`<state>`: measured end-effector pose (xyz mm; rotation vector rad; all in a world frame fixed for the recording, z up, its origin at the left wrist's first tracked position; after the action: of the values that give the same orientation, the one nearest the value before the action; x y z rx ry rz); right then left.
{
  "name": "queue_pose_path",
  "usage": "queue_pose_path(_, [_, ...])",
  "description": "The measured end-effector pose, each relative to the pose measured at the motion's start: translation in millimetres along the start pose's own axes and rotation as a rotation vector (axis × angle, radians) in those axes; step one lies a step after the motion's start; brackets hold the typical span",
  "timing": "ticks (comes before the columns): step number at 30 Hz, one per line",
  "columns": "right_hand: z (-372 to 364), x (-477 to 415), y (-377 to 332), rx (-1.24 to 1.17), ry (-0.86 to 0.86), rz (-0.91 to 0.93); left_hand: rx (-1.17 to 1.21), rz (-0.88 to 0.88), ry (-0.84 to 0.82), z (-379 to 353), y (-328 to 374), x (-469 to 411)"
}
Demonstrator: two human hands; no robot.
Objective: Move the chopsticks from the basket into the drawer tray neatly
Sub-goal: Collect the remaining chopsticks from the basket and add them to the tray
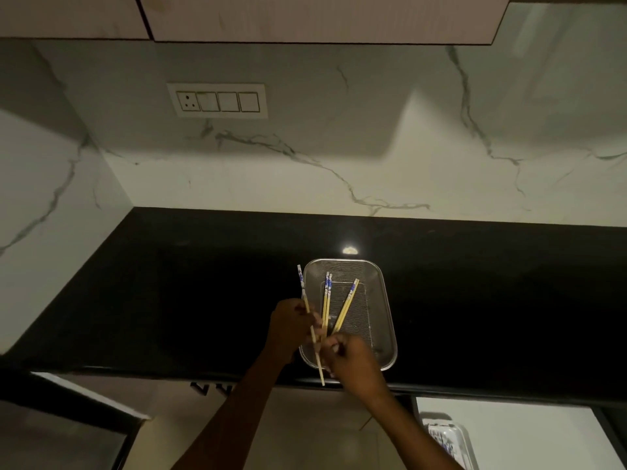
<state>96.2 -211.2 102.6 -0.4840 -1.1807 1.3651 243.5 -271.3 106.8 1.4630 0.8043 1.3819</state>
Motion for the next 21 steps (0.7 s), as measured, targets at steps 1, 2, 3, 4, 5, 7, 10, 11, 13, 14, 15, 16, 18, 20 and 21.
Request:
queue_pose_path(1, [6.4, -6.2, -1.5, -0.031, 0.036, -0.004, -0.006, 0.013, 0.014, 4.4, 1.1, 1.1])
queue_pose_path(2, [12.4, -14.0, -3.1, -0.035, 0.075, -0.018, -0.001, 0.024, 0.026, 8.9, 1.4, 1.7])
queue_pose_path(3, [17.2, -24.0, -3.6, -0.025, 0.100, -0.040, 0.002, 0.035, 0.031, 12.1, 1.4, 2.0])
queue_pose_path(4, [19.2, -35.7, -3.0, -0.002, 0.106, -0.071, 0.006, 0.044, 0.029, 14.7, 1.0, 2.3])
queue_pose_path(5, [18.5, -48.1, -0.5, 0.024, 0.095, -0.113, 0.005, 0.054, 0.023, 16.6, 0.1, 2.6])
queue_pose_path(7, [11.5, -68.6, 4.6, 0.094, 0.048, -0.189, 0.010, 0.070, 0.018, 20.4, -2.2, 4.1])
queue_pose_path(10, [3.0, -85.0, 12.4, 0.143, 0.040, -0.240, 0.011, 0.075, 0.016, 25.1, -7.4, 6.2])
queue_pose_path(11, [3.2, -86.5, 14.7, 0.150, 0.058, -0.258, 0.011, 0.079, 0.016, 26.9, -10.0, 6.9])
queue_pose_path(13, [3.7, -86.8, 20.0, 0.156, 0.077, -0.288, 0.015, 0.087, 0.022, 29.3, -15.4, 7.6])
queue_pose_path(14, [3.5, -85.9, 22.7, 0.148, 0.077, -0.299, 0.018, 0.090, 0.025, 30.0, -17.6, 8.0])
queue_pose_path(15, [4.1, -84.6, 24.1, 0.139, 0.079, -0.304, 0.025, 0.091, 0.027, 30.5, -18.9, 8.5])
queue_pose_path(16, [6.0, -81.5, 24.9, 0.120, 0.087, -0.306, 0.034, 0.092, 0.027, 30.6, -20.0, 9.0])
queue_pose_path(18, [10.9, -70.6, 23.2, 0.010, 0.112, -0.283, 0.054, 0.087, 0.020, 29.8, -20.8, 9.1])
queue_pose_path(20, [10.9, -53.6, 15.9, -0.199, 0.104, -0.208, 0.089, 0.082, -0.001, 26.6, -19.3, 9.0])
queue_pose_path(21, [9.4, -43.9, 9.8, -0.295, 0.075, -0.151, 0.095, 0.080, -0.010, 24.3, -17.8, 8.6])
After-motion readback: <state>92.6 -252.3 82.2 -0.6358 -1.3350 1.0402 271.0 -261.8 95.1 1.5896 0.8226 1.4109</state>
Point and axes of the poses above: each hand's wrist, its own x-axis away from the middle knuckle, its own z-axis out of the back of the hand, y = z × x, the point moved 9 cm from there along -x, towards the middle knuckle, and after that the axes turned 13 degrees about -y, right-handed, at the moved point
